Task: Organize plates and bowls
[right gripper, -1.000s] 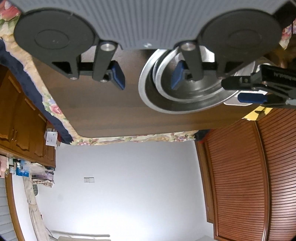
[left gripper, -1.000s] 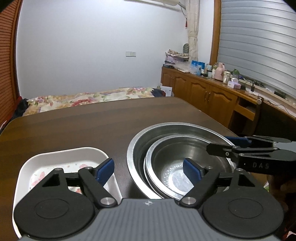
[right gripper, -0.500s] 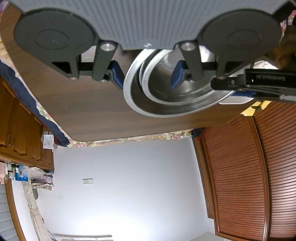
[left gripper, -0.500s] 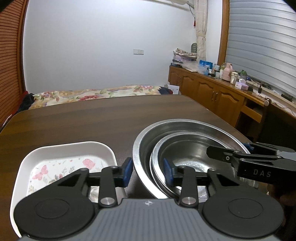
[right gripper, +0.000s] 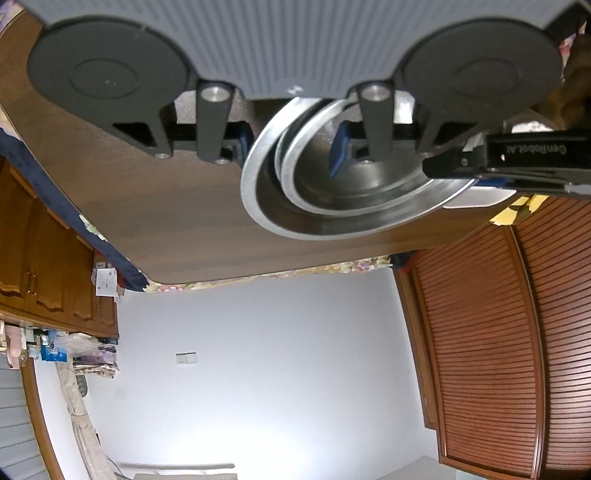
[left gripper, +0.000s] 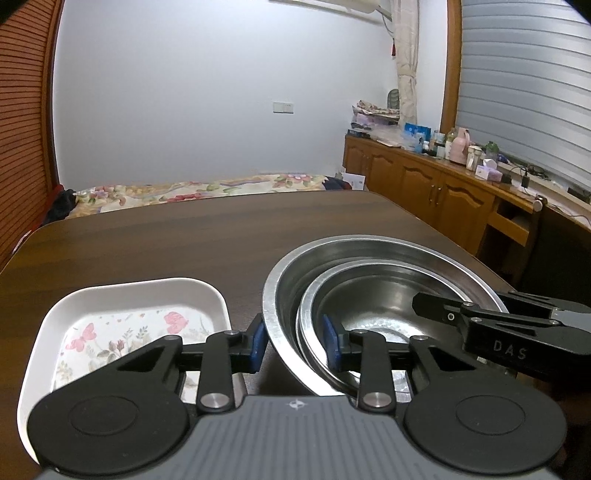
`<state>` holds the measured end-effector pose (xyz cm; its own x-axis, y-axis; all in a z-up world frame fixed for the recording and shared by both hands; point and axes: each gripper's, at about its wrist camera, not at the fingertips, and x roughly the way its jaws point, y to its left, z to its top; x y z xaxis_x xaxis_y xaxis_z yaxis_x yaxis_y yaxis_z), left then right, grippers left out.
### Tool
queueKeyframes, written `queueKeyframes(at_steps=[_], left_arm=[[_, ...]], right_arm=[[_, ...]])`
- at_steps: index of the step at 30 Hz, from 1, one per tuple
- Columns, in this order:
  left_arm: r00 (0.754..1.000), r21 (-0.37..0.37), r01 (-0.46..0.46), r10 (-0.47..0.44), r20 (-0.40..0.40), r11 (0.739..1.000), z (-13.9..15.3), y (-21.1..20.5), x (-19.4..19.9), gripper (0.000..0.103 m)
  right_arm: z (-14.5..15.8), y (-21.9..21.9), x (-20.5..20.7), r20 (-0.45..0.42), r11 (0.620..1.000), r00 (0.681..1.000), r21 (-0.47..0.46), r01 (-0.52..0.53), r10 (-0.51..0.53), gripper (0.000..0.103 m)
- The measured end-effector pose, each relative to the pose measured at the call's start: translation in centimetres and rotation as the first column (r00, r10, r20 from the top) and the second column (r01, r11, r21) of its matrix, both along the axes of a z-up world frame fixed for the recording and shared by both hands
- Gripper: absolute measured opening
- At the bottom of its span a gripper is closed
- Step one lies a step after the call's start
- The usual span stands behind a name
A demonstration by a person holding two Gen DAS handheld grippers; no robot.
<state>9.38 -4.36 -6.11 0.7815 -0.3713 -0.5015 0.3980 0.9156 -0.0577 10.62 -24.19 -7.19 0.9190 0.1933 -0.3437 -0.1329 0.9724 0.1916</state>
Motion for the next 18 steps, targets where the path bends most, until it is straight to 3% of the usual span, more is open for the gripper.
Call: queueKeyframes(at_steps=[18], left_arm=[[1.0,-0.038,0.011,-0.01,0.027,0.999,2.6,0.7,0.5,0.034]], right_arm=[[2.1,-0.3,0.3,0.018,0.999,1.0,0.044,0.018,-0.019,0.033]])
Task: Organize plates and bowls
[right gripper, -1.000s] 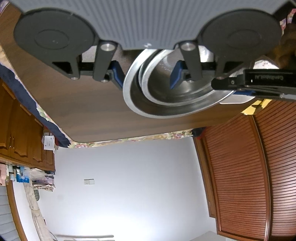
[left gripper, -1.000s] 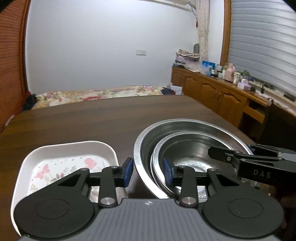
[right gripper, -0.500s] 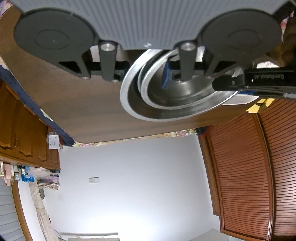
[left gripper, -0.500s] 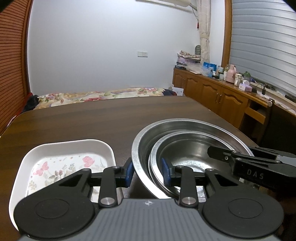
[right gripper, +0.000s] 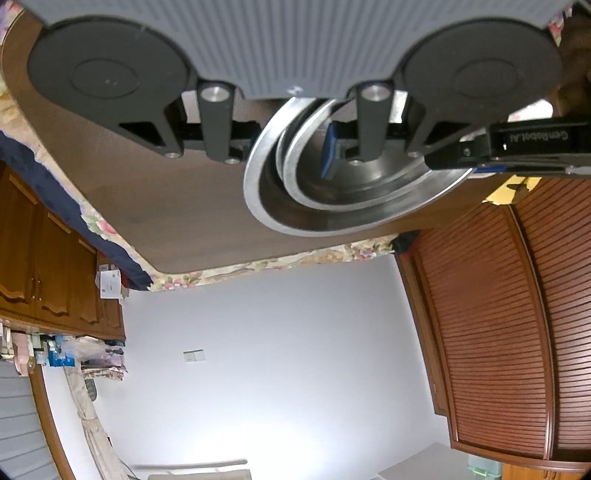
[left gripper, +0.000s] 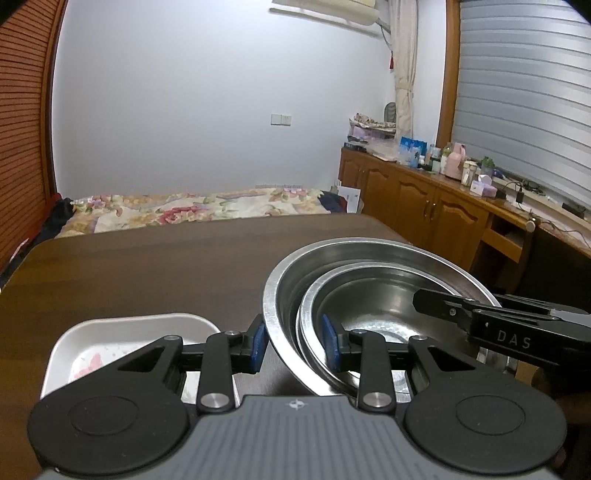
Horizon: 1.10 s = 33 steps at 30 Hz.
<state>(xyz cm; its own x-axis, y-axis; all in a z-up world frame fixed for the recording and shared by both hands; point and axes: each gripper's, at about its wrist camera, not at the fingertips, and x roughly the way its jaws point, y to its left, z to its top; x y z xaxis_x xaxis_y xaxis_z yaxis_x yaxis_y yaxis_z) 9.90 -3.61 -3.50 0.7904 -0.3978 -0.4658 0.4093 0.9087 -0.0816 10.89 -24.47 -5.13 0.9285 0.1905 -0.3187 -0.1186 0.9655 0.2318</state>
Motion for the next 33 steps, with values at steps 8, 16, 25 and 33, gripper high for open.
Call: queueKeyframes(at_steps=[8,16,25,33], left_arm=[[0.999,-0.013,0.0,0.0,0.034,1.0,1.5,0.4,0.2,0.034],[0.999,-0.016,0.0,0.001,0.051,1.0,2.0,0.6,0.0,0.034],[0.998,-0.021,-0.013,0.014,0.061,1.0,2.4,1.4,-0.4,0.034],[0.996,-0.024,-0.047,0.049,0.074,0.999,3.0,3.5,-0.9,0.034]], right_arm=[[1.2,0.2,0.3,0.022,1.0,1.0,-0.008,-0.01,0.011,0.033],[1.8,0.1,0.3,0.035,1.0,0.999,0.0,-0.019,0.019,0.033],[2.4,0.8,0.5,0.047,0.999,0.998,-0.005,-0.033,0.034,0.033],[2.6,2.2,1.2,0.05,0.998,0.996,-0.011,-0.067,0.067,0.033]])
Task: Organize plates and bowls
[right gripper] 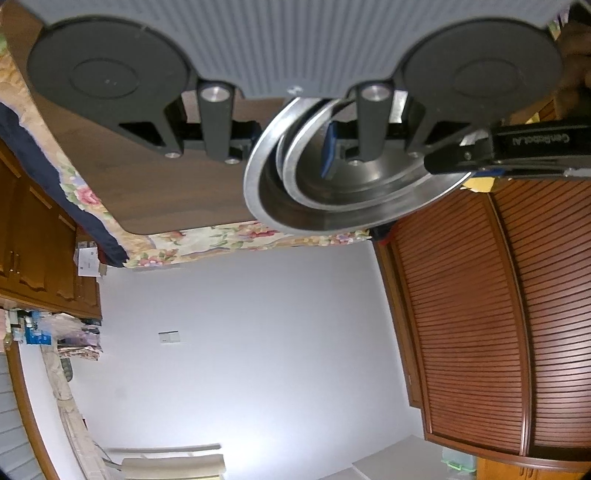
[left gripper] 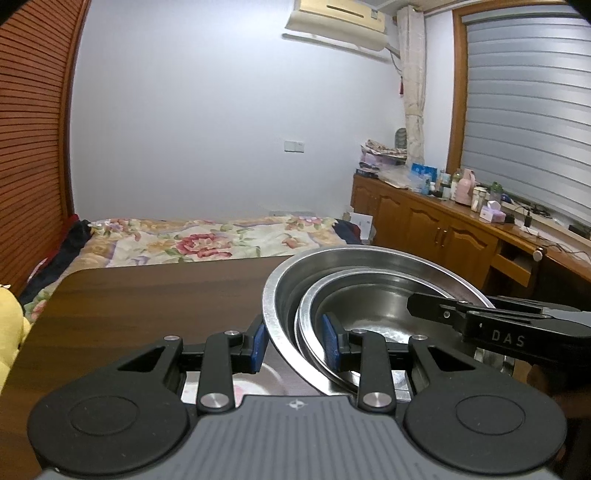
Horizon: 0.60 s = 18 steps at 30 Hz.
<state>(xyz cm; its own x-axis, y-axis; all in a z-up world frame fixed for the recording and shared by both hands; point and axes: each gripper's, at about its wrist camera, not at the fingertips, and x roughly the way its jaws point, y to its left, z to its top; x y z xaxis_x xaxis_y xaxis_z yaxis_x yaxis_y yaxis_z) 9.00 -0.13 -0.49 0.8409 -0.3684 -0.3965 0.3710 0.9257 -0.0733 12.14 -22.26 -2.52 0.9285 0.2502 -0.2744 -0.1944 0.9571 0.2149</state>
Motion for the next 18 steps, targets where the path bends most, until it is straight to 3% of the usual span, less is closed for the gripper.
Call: queueKeyframes(at_steps=[18], left_arm=[[0.995,0.006,-0.085,0.086,-0.046,0.996,-0.9,5.7,1.6,0.034]], right_arm=[[-1.3,4.9,2.3,-0.038,0.992,0.992,0.006,-0.124,0.124,0.031]])
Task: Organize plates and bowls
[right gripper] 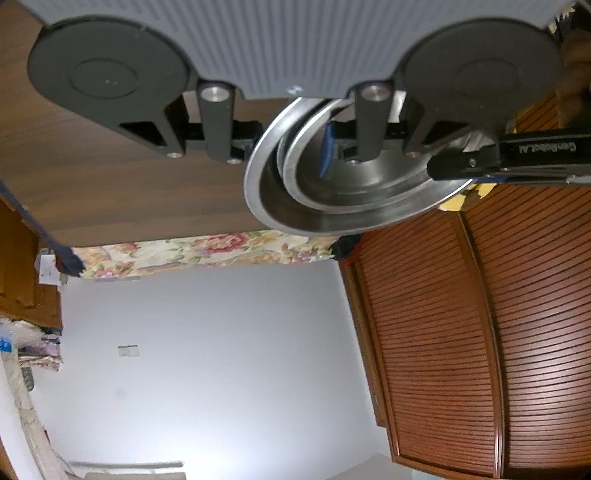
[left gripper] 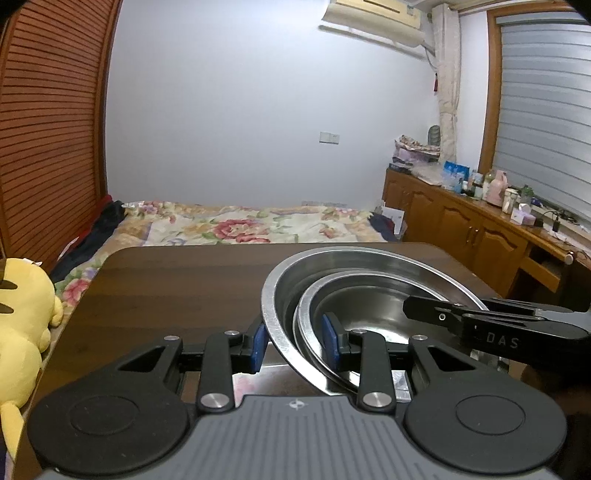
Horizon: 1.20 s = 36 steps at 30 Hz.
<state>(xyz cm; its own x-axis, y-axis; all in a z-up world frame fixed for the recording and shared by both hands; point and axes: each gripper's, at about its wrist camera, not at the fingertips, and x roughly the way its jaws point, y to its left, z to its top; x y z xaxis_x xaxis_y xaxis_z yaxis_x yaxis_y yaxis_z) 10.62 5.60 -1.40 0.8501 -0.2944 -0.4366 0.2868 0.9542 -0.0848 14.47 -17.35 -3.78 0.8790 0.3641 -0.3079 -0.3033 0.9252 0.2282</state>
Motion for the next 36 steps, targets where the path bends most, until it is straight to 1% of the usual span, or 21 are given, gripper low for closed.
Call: queueKeyframes(at_steps=[4,8,18,26,36], left_arm=[[1.0,0.016,0.0,0.0,0.001,1.0,0.0,0.9,-0.4,0.034],[1.0,0.015,-0.009,0.009,-0.01,1.0,-0.1,1.9,-0.8,0.034],[0.999,0.021,-0.037,0.038,-0.03,0.999,-0.8,3.7,-1.4,0.034],[0.997,0.027,-0.042,0.043,-0.067,0.999,-2.0,3.9,-1.2,0.034],[0.996,0.031,-0.048,0.05,-0.077,0.998,-2.3,4.0,-1.0,0.034]], right_arm=[[-0.2,0.8,0.2,-0.017,1.0,1.0,0.006,-0.026,0.026,0.031],[-0.4,1.6,0.1,-0.034,0.999,0.998,0.014,-0.048,0.049,0.031],[-0.3,3.6,-0.2,-0.043,0.996,0.995,-0.014,-0.091,0.09,0.031],[-0.8,4.2,0.0,-0.061,0.995,0.993,-0.031,-0.099,0.097,0.031],[-1.5,4.5,0.1,-0.082,0.994,0.991,-0.038,-0.105,0.101,0.031]])
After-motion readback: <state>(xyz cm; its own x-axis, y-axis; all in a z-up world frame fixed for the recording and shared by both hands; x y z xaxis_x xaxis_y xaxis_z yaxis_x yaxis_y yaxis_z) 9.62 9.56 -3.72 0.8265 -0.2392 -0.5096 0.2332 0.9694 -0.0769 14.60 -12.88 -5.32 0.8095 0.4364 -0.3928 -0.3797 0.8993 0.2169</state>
